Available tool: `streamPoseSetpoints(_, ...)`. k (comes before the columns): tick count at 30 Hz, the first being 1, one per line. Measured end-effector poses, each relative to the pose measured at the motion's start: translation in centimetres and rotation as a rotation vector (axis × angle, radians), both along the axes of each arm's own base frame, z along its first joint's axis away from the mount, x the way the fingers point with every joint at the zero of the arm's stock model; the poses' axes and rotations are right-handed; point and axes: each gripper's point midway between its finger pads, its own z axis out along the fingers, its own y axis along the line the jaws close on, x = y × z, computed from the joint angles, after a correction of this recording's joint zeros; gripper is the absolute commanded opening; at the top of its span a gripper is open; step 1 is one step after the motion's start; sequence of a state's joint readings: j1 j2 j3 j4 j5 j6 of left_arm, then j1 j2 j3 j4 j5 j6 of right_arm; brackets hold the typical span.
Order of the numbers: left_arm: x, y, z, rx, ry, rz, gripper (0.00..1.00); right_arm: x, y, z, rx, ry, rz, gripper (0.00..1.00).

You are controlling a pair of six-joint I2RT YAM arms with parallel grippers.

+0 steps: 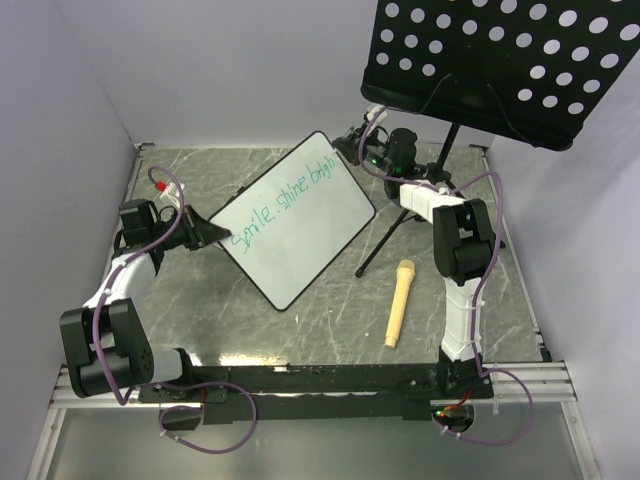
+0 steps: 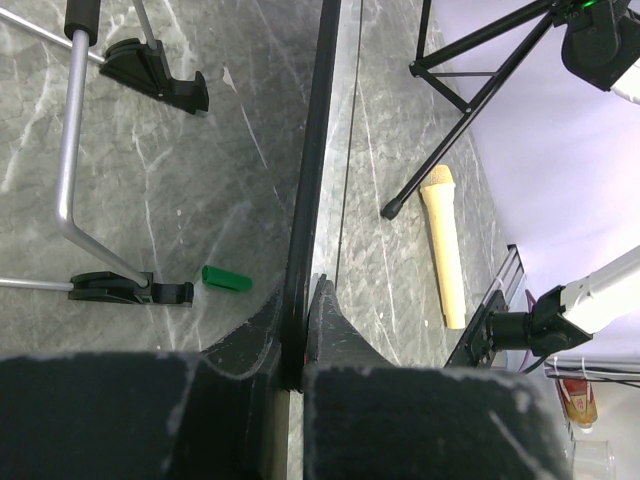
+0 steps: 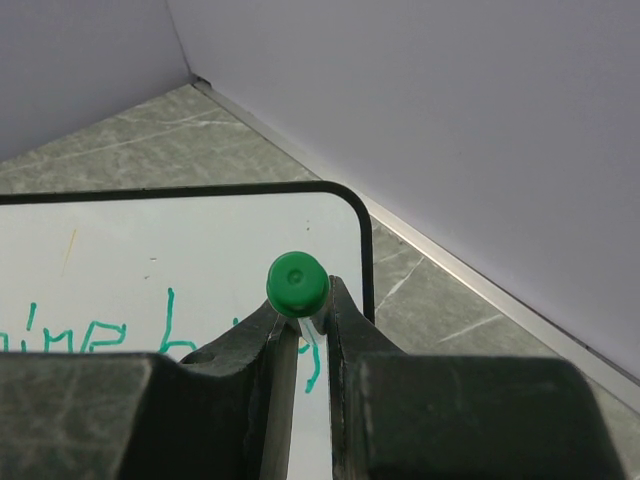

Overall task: Write a sentence on the whiteboard
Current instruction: Pick up the sentence from the whiteboard.

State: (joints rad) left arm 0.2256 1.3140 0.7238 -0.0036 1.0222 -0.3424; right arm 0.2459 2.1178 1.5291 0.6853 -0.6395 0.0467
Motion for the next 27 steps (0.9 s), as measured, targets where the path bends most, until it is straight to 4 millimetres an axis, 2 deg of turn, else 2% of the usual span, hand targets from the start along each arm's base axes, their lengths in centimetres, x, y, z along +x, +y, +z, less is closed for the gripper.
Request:
streamPoseSetpoints(8, 0.0, 0.01, 0.0, 0.0, 0.0, 0.0, 0.01, 0.21, 0.05, -1.08, -0.01, 0.028, 0.0, 0.0)
streamPoseSetpoints(27, 0.0, 0.01, 0.01, 0.0, 0.0, 0.0, 0.01, 0.69, 0.14, -1.08, -0.017, 0.032, 0.0, 0.0)
